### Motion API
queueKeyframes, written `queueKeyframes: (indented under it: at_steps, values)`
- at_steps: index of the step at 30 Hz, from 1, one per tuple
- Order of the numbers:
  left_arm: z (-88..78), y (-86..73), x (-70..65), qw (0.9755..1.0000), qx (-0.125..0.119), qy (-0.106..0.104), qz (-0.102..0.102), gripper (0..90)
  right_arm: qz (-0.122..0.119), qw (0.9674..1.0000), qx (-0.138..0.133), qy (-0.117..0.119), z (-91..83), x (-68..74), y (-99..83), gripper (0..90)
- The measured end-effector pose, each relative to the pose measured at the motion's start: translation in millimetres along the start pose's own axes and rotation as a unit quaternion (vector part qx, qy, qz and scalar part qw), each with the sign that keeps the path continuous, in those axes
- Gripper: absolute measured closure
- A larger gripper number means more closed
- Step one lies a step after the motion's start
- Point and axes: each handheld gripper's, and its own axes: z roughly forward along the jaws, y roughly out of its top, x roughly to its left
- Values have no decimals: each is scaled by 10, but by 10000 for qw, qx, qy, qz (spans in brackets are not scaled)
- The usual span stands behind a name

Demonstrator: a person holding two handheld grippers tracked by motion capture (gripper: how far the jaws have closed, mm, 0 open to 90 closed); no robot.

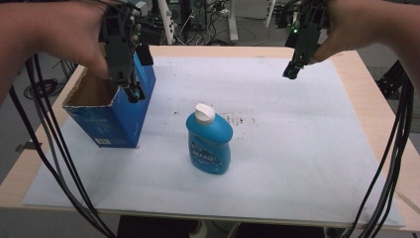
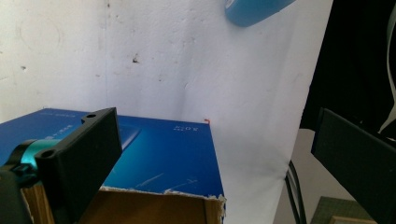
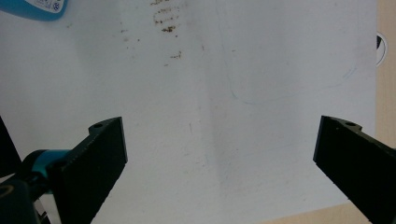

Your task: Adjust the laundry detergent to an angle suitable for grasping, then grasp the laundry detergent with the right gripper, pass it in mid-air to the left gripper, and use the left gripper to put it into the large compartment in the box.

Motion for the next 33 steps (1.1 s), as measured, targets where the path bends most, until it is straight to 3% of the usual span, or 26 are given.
queueKeyframes:
  at_steps: [10,20,33]
  values:
    - [-76,90,80,10000,-5,-13,-18,18,71,10000,-2,-20,-15,-18,-47,18]
    - [-38,140,99,10000,56,-59,8,17,72,10000,39,-14,-1,-34,-79,18]
    - [-82,148,36,10000,-27,-41,24,17,66,9999,-73,-31,-30,-34,-124,18]
